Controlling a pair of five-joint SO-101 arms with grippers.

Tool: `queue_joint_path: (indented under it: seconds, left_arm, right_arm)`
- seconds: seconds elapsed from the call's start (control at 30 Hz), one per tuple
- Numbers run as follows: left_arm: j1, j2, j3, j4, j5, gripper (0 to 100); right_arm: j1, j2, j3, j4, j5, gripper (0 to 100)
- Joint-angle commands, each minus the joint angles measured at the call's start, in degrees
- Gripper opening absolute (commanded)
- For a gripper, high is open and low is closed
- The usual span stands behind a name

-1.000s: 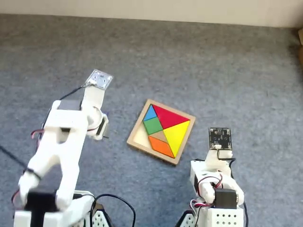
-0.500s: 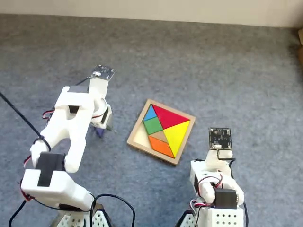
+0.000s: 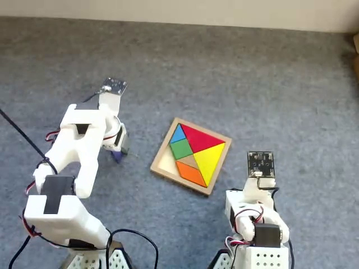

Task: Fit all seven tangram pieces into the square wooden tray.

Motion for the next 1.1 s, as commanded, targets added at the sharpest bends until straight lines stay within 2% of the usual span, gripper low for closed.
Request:
queue_joint_path:
  seconds: [0.0,0.43,0.57,0.7,0.83,1.07]
  left_arm:
    - [-0.66,-0.22,-2.77,-1.14,0.26,22]
    - [0.13,0.13,-2.24,-0.79,0.09,22]
    - [1.10,3.74,-5.23,-0.44,0.09,22]
    - [1.01,8.92,-12.18,5.80,0.26,22]
    - [0.84,11.82,-15.34,8.09,0.35,22]
    - [1.10,11.47,-14.73,7.82,0.09,13]
  right_arm:
    - [0.48,-1.36,7.25,0.57,-0.09,0.5]
    - [0.48,-1.36,7.25,0.57,-0.09,0.5]
    - [0.48,-1.36,7.25,0.57,-0.09,0.5]
    - [0.48,-1.36,7.25,0.57,-0.09,0.5]
    - [0.48,-1.36,7.25,0.57,-0.09,0.5]
    - [0.48,-1.36,7.25,0.57,-0.09,0.5]
